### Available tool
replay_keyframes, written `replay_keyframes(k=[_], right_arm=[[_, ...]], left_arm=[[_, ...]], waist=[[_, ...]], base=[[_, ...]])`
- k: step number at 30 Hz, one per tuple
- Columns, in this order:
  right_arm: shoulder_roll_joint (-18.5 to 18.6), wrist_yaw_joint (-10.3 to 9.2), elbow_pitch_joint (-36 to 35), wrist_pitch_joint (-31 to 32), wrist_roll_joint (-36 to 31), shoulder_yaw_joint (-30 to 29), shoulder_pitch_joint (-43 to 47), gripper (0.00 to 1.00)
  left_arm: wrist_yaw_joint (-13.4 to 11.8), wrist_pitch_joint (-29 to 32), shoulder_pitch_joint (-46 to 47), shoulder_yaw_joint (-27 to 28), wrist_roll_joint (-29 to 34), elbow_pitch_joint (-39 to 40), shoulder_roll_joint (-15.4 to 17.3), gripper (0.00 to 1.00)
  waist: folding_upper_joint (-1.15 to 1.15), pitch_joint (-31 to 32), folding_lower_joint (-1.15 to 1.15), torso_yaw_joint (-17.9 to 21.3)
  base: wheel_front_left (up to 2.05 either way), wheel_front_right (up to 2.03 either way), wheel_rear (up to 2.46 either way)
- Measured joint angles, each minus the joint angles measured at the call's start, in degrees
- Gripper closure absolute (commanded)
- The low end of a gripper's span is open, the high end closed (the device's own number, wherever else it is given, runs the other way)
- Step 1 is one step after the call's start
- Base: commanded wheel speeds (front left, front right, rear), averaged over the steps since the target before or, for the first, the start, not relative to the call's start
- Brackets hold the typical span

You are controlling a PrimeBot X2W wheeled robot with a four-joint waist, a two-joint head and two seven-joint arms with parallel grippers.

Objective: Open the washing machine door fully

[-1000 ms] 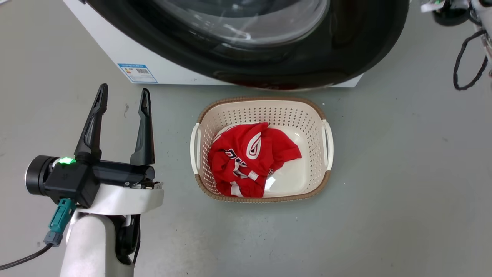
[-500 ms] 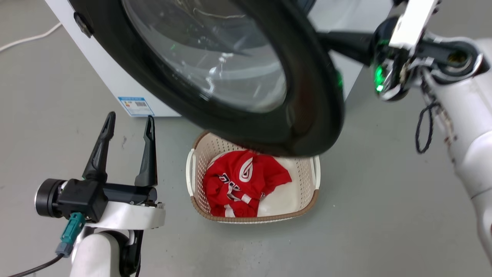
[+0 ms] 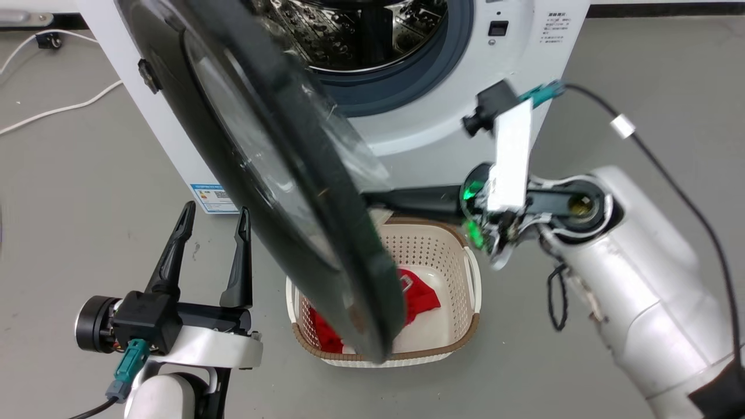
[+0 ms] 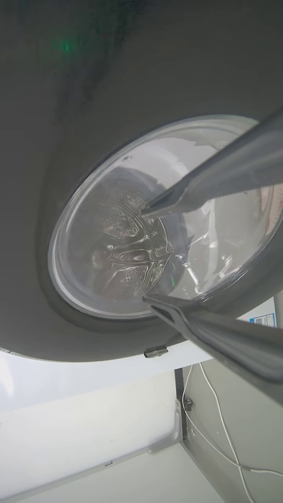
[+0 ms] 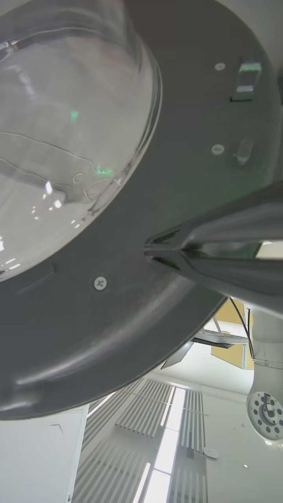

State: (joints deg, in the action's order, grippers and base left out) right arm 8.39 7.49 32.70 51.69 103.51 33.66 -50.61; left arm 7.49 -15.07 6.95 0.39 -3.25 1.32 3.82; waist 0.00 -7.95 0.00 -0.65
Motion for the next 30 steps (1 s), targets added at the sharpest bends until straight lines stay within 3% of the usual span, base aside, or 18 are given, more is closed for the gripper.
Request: replay_keyframes(k=[11, 18, 24, 25, 28, 30], right_arm=[[-1.5, 0.00, -5.5, -5.1, 1.4, 1.9, 5.0, 1.00], [-1.8, 0.00, -7.0, -25.1, 0.6, -7.8, 12.0, 1.00], [-1.9, 0.00, -10.4, -35.4, 2.1, -16.0, 20.4, 1.00], [-1.9, 0.00, -11.4, -37.1, 1.9, -17.3, 22.1, 0.96], [-2.0, 0.00, -14.6, -43.2, 1.1, -21.7, 27.4, 0.00], [-2.0, 0.00, -16.3, -47.7, -1.0, -23.9, 31.0, 0.00]], left_arm=[[0.0, 0.0, -0.3, -0.3, 0.0, -0.3, -0.3, 0.00], [-0.2, 0.0, -1.1, 0.0, 0.0, -0.9, -0.6, 0.00], [-0.6, 0.0, -1.9, 0.2, -0.3, -1.6, -0.7, 0.00], [-0.6, 0.0, -2.0, 0.2, -0.3, -1.7, -0.7, 0.00], [-0.6, 0.0, -2.2, 0.3, -0.3, -2.2, -0.8, 0.00], [-0.7, 0.0, -2.5, 0.3, -0.3, -2.6, -0.8, 0.00]], waist=[[0.00, 0.2, 0.00, -0.9], [0.00, 1.4, 0.00, -0.2], [0.00, 2.7, 0.00, 0.1], [0.00, 2.9, 0.00, 0.1], [0.00, 3.6, 0.00, 0.1], [0.00, 4.1, 0.00, 0.0]], base=[[0.00, 0.00, 0.00], [0.00, 0.00, 0.00], [0.00, 0.00, 0.00], [0.00, 0.00, 0.00], [0.00, 0.00, 0.00], [0.00, 0.00, 0.00]])
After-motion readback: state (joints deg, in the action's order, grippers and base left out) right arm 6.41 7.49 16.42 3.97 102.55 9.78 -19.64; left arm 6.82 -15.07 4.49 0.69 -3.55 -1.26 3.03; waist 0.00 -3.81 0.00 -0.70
